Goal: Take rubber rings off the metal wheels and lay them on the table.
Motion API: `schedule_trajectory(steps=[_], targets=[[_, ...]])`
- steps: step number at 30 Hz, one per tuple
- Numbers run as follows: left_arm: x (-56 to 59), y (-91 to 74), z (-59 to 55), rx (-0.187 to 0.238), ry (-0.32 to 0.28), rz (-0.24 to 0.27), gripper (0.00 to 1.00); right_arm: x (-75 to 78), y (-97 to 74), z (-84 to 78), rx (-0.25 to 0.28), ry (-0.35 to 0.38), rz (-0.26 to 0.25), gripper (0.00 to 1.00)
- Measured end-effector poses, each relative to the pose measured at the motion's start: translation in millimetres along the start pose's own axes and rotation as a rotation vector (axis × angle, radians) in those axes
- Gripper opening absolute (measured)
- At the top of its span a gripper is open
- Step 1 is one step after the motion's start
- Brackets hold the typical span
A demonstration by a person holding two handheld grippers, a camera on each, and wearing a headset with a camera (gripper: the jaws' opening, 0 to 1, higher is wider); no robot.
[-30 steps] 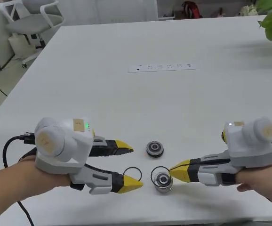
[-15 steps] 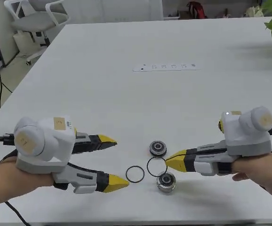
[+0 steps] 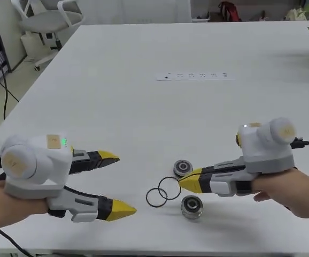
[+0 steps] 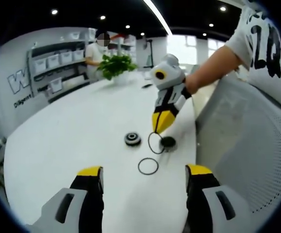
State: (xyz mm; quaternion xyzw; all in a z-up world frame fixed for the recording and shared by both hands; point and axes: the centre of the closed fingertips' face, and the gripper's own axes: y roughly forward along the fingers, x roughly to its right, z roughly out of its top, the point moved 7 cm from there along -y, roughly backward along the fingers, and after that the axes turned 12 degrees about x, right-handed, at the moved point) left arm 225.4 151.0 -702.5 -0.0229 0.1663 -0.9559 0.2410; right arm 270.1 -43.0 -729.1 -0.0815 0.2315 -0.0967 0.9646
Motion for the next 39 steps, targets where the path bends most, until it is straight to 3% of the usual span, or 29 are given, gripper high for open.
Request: schedule_trajectory(steps=[10,16,23,29,39], targets=[[-1.8,-7.8,-3.7,-0.002,-0.002,0.022,0.73,-2.6,18.1,-3.1,-0.034,0.020,0.013,0.00],[-4.7,-11.8,-5.6,0.005,-0.012,0.032,0.76,3.5,27.7,-9.8,-0.049,0.041,-0.005,0.00],[-3.2,-12.5,-8.2,-0.004,-0.021,0.029,0.76,6.1,37.0,-19.2,-0.099,0.029,-0.009,0.00],[-2.4,-11.4,-9.7,-0.015,-0.016,0.024,0.76,10.3,39.2,-24.8,-0.128,0.002,-0.061,0.00],[0.8,-8.7,-12.3,-0.031,-0.020,0.008,0.75,18.5,34.4,-28.4,-0.119,0.031,-0.137,0.00]])
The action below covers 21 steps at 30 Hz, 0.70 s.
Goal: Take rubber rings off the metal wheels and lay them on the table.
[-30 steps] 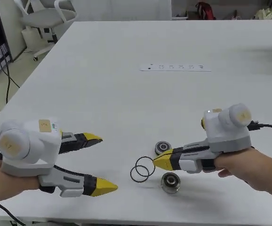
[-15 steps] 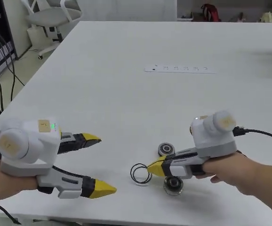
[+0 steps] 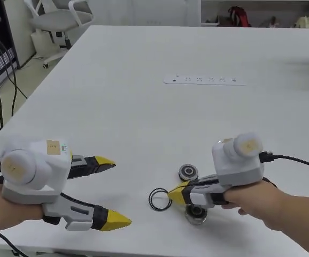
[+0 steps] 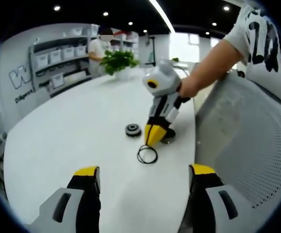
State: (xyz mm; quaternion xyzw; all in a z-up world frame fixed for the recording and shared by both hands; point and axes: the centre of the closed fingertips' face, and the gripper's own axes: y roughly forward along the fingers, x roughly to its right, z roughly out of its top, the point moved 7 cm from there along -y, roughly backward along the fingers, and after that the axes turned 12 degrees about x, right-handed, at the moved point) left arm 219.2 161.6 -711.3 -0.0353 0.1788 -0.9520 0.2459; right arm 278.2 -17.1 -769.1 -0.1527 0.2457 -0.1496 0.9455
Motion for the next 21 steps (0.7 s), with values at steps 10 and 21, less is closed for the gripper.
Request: schedule_trajectory(steps=[10,21], targets=[[0.6,0.9,-2.2,-0.012,-0.001,-0.010,0.75,2.0,-2.9,0.6,0.008,-0.007,-0.023,0.05],[-6.2,2.4,1.3,-0.012,-0.003,-0.018,0.72,-2.7,-11.3,16.2,0.060,-0.022,-0.003,0.08]])
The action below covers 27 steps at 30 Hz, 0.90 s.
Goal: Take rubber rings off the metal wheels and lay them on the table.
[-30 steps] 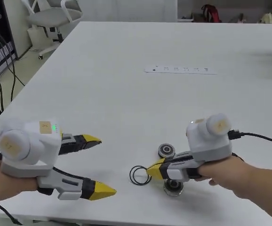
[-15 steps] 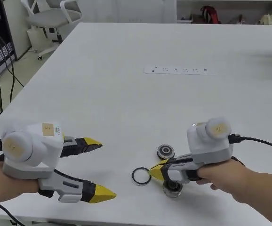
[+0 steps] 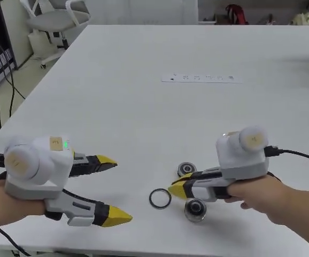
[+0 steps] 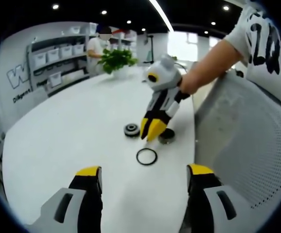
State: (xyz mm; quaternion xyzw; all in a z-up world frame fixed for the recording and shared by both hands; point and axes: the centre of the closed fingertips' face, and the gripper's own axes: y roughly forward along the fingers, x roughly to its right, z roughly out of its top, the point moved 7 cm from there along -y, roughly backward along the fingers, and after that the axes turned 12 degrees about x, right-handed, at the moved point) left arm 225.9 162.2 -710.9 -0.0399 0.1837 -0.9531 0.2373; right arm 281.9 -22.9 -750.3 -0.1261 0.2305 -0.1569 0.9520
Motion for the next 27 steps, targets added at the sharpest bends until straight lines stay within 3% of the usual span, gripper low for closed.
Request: schedule_trajectory(steps=[12,20,27], targets=[[-4.4,14.1,16.3,0.023,0.003,-0.013,0.69,5.5,-26.6,11.1,0.042,-0.036,-0.009,0.10],[-4.5,28.9,29.1,0.031,0.025,-0.040,0.67,16.9,-43.9,14.1,0.068,-0.057,-0.058,0.13],[-10.0,39.9,32.4,0.029,0.024,-0.053,0.63,25.8,-50.7,14.1,0.052,-0.117,-0.090,0.16]])
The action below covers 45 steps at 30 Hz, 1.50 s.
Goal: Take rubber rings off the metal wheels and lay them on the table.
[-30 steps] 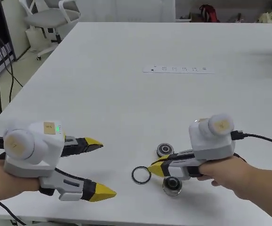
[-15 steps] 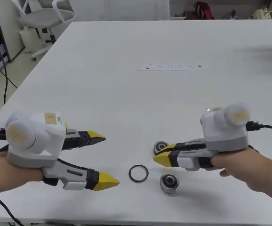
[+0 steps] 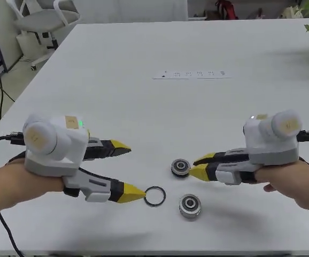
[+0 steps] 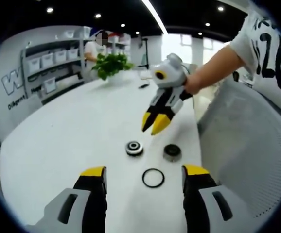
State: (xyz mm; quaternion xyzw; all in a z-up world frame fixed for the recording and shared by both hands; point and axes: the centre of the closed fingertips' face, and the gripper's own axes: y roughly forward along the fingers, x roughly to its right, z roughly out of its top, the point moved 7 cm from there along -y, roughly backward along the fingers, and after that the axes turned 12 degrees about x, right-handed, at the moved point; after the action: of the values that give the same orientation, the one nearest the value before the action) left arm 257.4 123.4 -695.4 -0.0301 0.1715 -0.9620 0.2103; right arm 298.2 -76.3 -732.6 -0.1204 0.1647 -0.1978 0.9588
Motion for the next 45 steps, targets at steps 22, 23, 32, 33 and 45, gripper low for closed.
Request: schedule_trajectory(steps=[22,23,32,33,45], targets=[[-16.6,34.8,-3.5,-0.011,-0.056,-0.006,0.55,14.3,11.4,-14.8,-0.045,-0.082,-0.016,0.21],[-17.0,37.0,-4.2,-0.013,-0.056,-0.008,0.55,15.0,12.8,-15.3,-0.048,-0.085,-0.017,0.22],[-19.0,52.8,-11.7,-0.036,-0.062,-0.022,0.50,21.0,19.8,-18.8,-0.055,-0.104,-0.026,0.23],[-19.0,54.9,-12.2,-0.040,-0.060,-0.021,0.49,20.9,20.9,-19.7,-0.057,-0.106,-0.026,0.24],[-20.3,74.6,-15.6,-0.054,-0.100,-0.022,0.42,17.4,27.9,-21.6,-0.064,-0.128,-0.021,0.24]])
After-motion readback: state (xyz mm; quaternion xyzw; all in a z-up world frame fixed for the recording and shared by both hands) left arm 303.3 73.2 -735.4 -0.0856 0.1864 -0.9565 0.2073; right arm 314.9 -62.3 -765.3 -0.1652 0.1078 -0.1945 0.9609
